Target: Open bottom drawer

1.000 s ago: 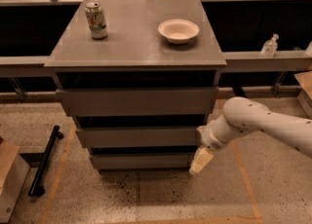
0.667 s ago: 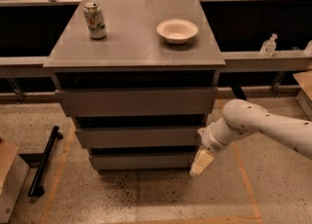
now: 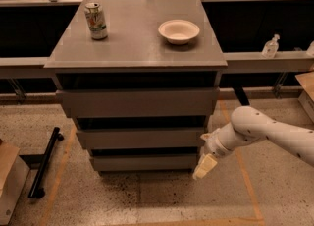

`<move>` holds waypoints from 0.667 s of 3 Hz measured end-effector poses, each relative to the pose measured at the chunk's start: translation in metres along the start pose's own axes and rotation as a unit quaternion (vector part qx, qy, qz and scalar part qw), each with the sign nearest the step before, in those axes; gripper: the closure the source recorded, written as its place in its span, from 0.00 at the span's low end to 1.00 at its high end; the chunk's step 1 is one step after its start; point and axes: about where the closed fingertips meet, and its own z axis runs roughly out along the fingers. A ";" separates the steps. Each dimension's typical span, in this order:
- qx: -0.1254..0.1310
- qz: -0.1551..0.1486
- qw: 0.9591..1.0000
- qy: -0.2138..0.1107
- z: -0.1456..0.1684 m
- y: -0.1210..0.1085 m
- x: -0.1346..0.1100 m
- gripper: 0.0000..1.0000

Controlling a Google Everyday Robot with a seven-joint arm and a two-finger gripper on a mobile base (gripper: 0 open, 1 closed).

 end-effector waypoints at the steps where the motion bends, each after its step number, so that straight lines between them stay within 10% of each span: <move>1: -0.004 0.004 1.000 -0.024 0.026 -0.012 0.011 0.00; 2: 0.001 0.007 0.999 -0.054 0.061 -0.020 0.015 0.00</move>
Offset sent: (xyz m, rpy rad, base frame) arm 0.0234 0.0162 -0.0848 0.1453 -0.0563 -0.0336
